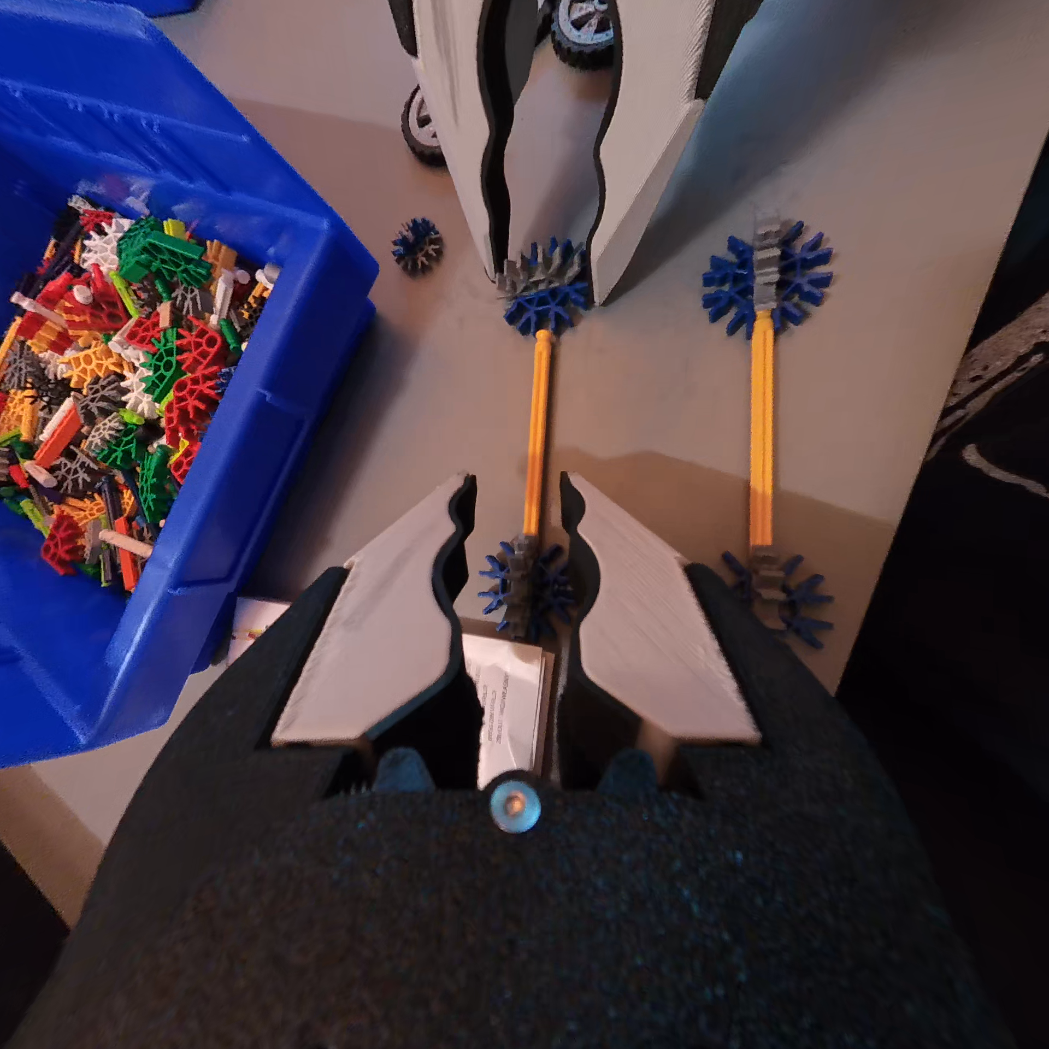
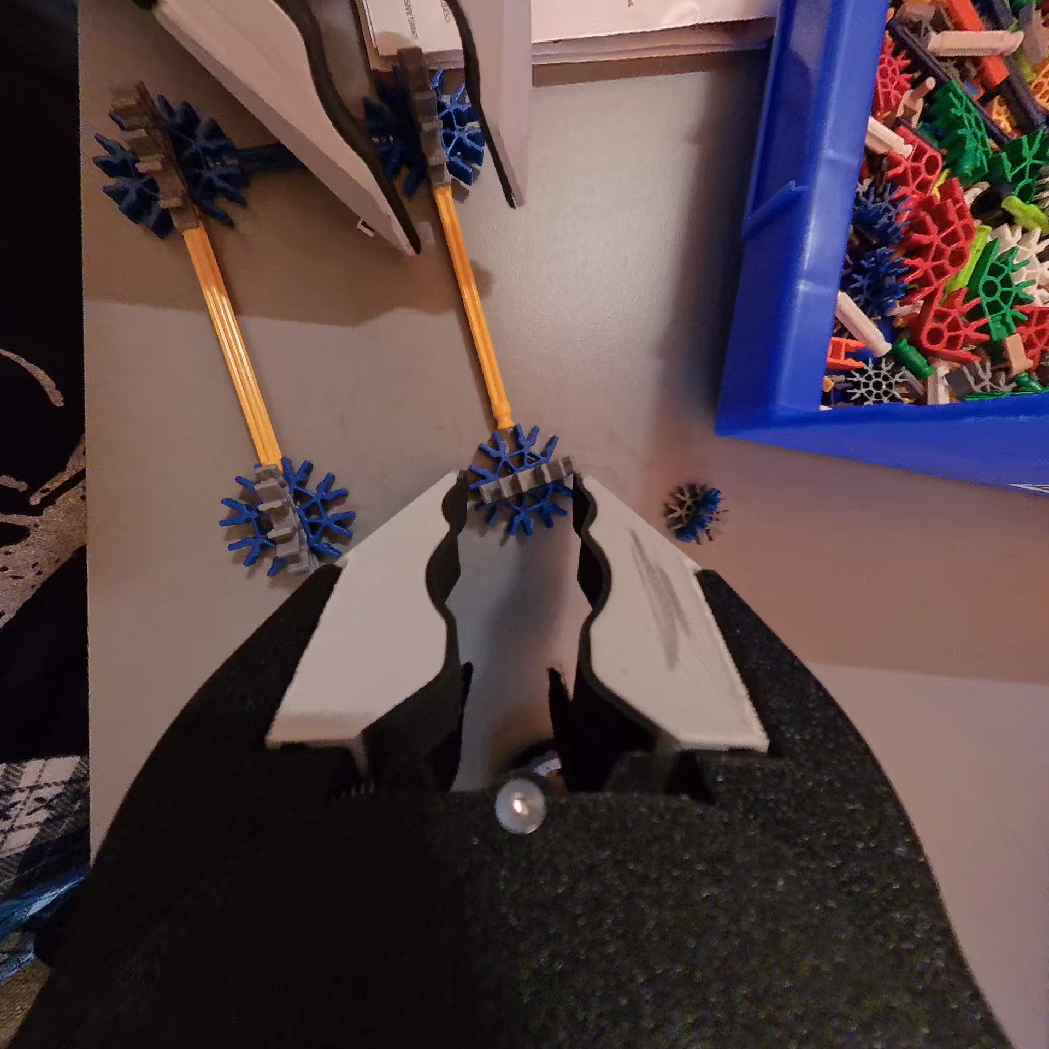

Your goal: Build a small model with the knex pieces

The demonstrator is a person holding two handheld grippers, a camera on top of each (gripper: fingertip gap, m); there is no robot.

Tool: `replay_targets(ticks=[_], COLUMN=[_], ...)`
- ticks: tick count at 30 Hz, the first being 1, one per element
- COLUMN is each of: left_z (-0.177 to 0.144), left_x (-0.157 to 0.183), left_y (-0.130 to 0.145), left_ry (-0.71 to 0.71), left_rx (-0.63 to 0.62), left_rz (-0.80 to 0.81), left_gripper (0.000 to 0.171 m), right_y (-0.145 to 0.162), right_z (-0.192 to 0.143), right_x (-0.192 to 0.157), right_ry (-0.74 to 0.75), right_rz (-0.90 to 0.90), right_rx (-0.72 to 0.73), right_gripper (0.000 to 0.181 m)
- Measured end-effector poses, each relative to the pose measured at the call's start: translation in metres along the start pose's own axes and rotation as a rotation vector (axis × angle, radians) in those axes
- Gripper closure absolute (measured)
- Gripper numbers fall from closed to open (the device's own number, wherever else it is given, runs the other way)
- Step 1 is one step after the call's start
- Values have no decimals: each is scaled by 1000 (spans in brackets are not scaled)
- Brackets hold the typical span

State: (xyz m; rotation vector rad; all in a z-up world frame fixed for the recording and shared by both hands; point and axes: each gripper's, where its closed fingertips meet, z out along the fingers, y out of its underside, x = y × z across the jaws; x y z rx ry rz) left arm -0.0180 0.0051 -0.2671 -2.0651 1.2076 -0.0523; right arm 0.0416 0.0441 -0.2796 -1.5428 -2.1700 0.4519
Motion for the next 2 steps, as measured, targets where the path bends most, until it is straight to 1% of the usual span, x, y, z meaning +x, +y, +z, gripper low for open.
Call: replay_targets(ticks=[2], left_z=[3], left_x=[1], left_y=[0], left_ry=[7], left_rx=[-5], left_rz=[1], left_gripper=[143], right_y=[0], right_z=[0], right_x=[0], right_ry=[0], right_rz=[-1], right_rx=[3], right_gripper=[145])
